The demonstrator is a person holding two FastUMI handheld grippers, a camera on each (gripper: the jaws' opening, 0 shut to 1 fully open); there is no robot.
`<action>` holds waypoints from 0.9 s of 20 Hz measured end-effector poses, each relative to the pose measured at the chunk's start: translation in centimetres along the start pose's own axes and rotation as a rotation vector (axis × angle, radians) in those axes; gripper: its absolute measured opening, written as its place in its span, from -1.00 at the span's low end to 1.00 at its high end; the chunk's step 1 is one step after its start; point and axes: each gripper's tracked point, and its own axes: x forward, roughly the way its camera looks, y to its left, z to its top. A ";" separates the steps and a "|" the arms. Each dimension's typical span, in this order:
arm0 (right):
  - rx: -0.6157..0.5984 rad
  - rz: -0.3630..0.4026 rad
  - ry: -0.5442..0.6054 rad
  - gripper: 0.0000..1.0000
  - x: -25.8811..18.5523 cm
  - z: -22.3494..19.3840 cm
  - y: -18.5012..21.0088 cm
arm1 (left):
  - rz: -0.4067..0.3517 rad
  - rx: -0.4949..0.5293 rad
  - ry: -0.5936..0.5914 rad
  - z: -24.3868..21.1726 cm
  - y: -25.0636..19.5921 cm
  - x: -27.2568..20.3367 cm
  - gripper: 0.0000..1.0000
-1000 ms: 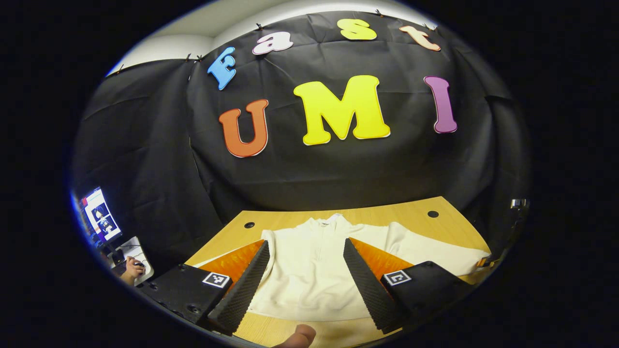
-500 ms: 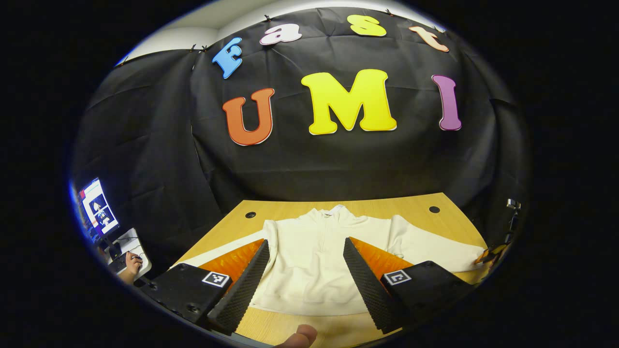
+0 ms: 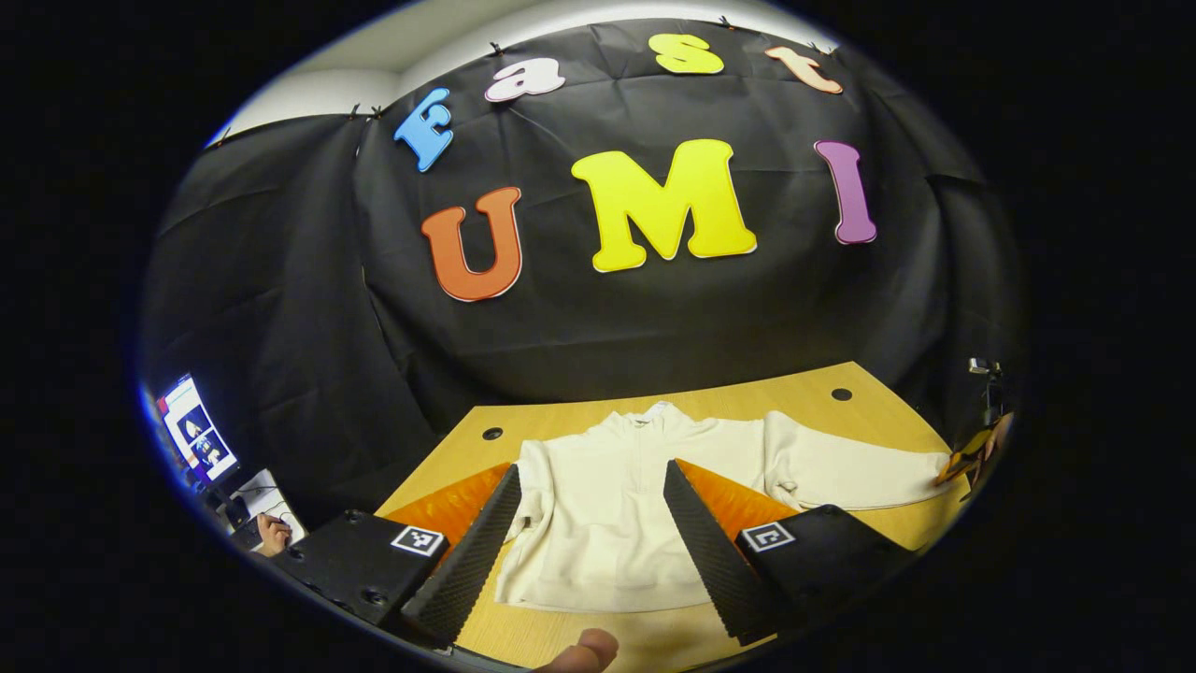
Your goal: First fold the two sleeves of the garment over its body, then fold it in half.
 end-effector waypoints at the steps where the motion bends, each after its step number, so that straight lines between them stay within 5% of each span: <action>1: -0.006 -0.004 0.007 -0.67 -0.6 0.1 0.0 | 0.002 0.001 0.000 0.0 0.5 0.1 0.98; 2: -0.005 -0.006 0.008 -0.87 -0.6 0.0 0.1 | 0.002 0.002 -0.001 -0.1 0.8 0.2 0.98; 10: -0.058 0.007 -0.078 -0.88 -5.1 1.3 2.5 | -0.007 -0.040 0.004 -1.0 4.2 1.8 0.99; 18: -0.113 0.122 -0.201 -0.88 -13.2 4.0 13.2 | -0.056 -0.057 -0.036 -1.5 7.4 3.6 0.99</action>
